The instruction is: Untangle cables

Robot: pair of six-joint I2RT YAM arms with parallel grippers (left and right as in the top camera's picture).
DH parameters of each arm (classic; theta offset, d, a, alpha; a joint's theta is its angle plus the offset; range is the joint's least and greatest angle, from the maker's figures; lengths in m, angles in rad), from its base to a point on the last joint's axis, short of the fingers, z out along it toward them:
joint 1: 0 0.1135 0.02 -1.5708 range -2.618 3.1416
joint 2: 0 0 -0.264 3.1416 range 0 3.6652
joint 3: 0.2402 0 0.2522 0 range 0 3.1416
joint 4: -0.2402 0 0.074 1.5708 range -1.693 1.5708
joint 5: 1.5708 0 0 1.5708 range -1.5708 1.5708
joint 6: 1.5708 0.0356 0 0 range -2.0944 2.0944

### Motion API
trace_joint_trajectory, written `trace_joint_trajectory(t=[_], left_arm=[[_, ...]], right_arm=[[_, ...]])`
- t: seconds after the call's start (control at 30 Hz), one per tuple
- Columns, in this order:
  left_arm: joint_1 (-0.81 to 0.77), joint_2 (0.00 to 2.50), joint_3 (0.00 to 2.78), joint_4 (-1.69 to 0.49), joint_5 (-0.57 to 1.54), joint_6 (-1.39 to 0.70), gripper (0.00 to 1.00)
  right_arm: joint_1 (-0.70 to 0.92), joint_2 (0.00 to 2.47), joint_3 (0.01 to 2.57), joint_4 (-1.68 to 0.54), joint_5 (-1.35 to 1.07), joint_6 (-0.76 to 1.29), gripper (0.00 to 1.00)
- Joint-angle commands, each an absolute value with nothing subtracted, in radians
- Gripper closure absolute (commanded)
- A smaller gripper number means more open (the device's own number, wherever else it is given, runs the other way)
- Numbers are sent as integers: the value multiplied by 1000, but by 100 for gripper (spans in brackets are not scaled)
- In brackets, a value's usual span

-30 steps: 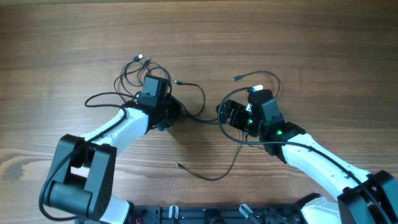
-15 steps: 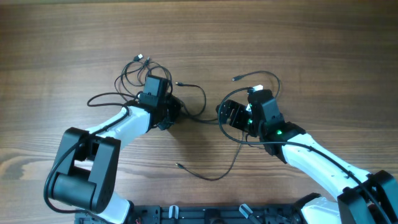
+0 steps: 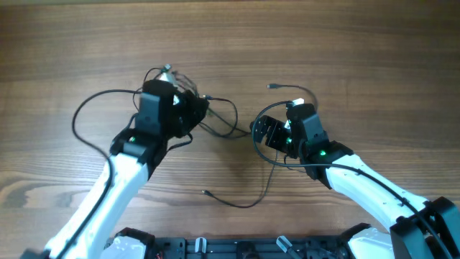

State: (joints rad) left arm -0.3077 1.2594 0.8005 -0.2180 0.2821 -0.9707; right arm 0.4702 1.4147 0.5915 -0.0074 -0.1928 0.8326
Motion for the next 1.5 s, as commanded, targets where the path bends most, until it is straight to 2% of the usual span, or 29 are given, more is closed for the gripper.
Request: trace_joint_trajectory(t=[0.0, 0.1, 0.23, 0.37, 0.53, 0.63, 0.8, 0.93, 1.07, 1.3, 1.33, 1.4, 1.43, 1.47], left_arm=[[-310, 1146, 803, -215, 219, -751, 96], [-310, 1041, 803, -188, 283, -578, 96], [-310, 943, 803, -135, 318, -553, 96], [-310, 908, 803, 15, 493, -418, 96], [-310, 905, 803, -15, 537, -317, 96], [-310, 920, 802, -15, 522, -327, 96], [-310, 997, 802, -3, 444, -633, 96], [-336, 1069, 802, 41, 507, -753, 96], [-395, 1089, 803, 45, 508, -775, 96], [-431, 1089, 802, 65, 498, -832, 96], [-432, 1089, 803, 64, 498, -856, 96], [-434, 1089, 802, 62, 497, -861, 96], [-434, 1089, 802, 47, 491, -860, 95], [-434, 1089, 802, 23, 466, -860, 93]], right_arm=[[470, 1417, 596, -9, -173, 838, 0], [470, 1417, 596, -9, -185, 837, 0], [470, 1417, 596, 5, -241, 779, 0], [468, 1414, 596, 77, -361, 630, 0], [400, 1338, 596, 156, -629, 488, 0], [338, 1270, 596, 157, -726, 425, 0], [316, 1198, 596, 295, -900, 356, 0], [372, 1208, 596, 333, -844, 288, 1], [426, 1208, 596, 350, -725, 286, 7], [486, 1232, 596, 379, -632, 262, 28], [486, 1238, 596, 392, -624, 263, 39], [485, 1240, 596, 439, -624, 271, 81], [484, 1235, 596, 468, -617, 295, 96], [480, 1230, 596, 485, -609, 324, 96]])
